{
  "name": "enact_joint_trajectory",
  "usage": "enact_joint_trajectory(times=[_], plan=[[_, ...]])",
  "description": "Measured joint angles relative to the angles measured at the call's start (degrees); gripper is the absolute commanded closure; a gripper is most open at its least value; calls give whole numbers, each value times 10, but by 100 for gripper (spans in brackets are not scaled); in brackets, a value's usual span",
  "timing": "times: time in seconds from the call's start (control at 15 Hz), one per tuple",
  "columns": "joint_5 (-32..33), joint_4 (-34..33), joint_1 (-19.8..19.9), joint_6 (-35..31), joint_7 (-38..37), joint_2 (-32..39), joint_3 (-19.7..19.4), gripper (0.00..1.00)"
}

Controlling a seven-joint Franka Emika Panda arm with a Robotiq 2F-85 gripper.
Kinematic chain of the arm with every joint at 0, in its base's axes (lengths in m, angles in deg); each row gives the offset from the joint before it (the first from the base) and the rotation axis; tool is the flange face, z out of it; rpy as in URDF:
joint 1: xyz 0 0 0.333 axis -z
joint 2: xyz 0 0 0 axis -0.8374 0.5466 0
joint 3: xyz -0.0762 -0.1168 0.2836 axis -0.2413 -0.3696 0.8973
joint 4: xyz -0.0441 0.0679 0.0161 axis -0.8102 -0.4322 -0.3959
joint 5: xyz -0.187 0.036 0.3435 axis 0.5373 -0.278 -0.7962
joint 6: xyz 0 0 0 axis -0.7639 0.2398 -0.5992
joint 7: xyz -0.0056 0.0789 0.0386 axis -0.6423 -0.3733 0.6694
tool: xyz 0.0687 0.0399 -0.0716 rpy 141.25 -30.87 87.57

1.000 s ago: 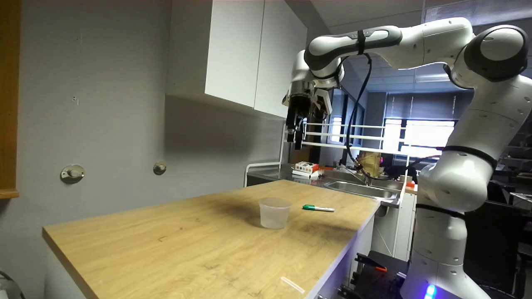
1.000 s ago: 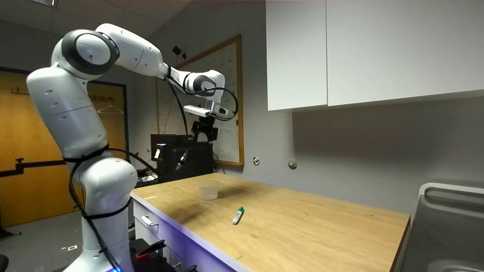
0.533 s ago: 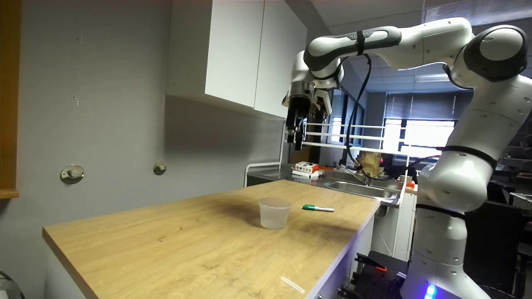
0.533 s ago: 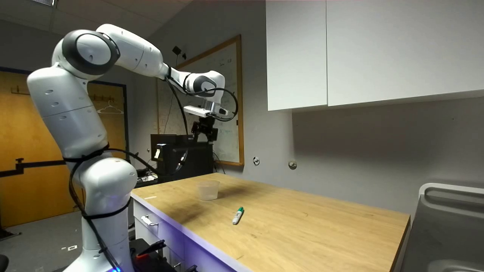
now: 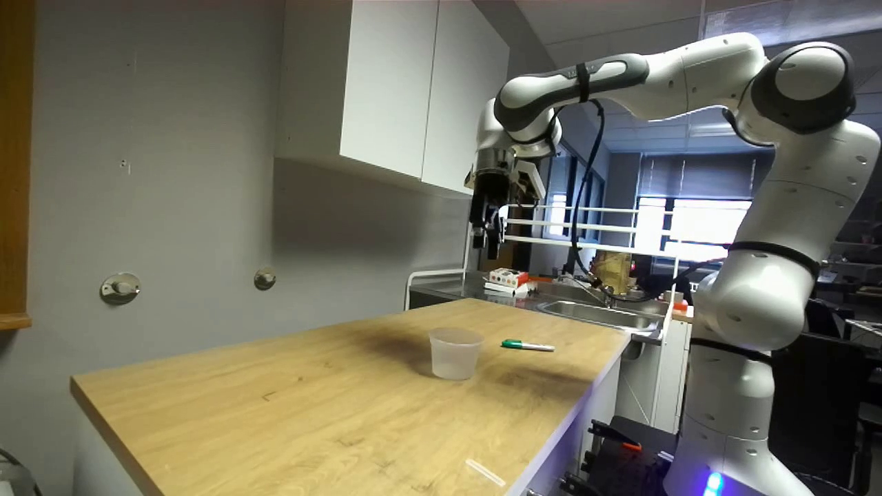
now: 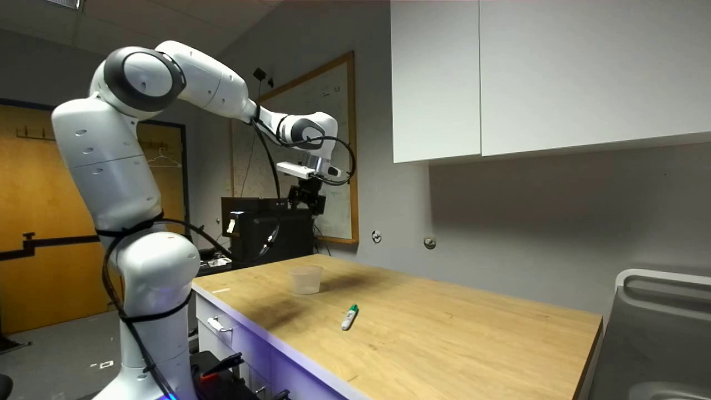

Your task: Put the marker into the bowl.

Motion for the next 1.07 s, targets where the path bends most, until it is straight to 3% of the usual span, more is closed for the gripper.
enact_joint_trajectory(times=[0.6, 1.07], plan=[[24, -16, 64, 20, 4, 87, -34, 0], [87, -42, 106, 34, 4, 157, -60, 0]])
